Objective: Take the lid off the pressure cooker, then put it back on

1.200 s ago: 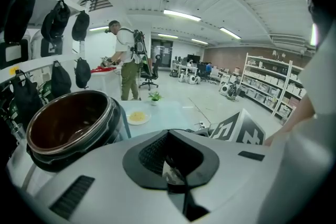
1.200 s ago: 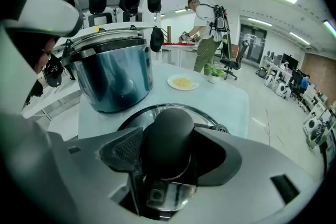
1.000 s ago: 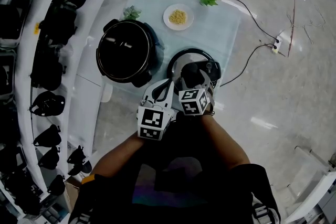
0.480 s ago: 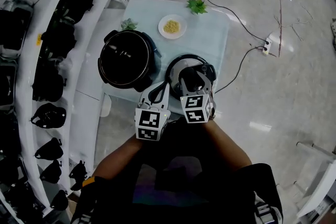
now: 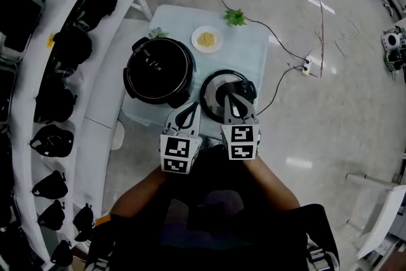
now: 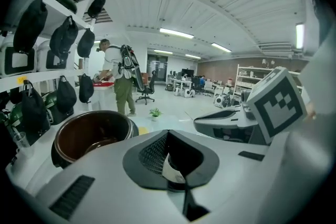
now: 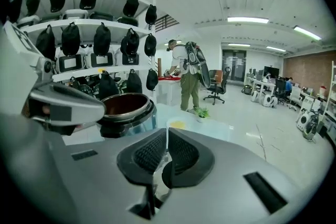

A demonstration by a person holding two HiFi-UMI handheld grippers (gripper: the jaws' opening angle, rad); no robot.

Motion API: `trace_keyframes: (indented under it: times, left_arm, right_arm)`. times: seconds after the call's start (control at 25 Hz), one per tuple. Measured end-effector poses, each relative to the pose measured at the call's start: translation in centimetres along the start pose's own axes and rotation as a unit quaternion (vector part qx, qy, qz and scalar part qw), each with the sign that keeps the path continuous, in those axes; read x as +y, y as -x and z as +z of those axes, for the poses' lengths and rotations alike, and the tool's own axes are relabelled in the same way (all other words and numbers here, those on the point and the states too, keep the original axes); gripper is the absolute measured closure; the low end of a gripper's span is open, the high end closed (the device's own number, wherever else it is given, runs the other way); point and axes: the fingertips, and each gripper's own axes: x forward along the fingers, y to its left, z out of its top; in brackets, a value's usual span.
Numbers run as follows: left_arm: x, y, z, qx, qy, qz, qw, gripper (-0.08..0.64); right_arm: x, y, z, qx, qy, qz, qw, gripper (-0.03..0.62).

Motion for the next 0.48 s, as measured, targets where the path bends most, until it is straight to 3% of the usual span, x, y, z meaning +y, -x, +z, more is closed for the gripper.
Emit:
trace_keyframes:
  times: [0.48]
  left_arm:
    - [0.6,6.6,-2.1,-0.032,0.023,-0.021,0.9990,0.552]
  right_arm:
    - [7.1,5.5,0.9,-0.012,-0.008,0.019,1.000,0.574]
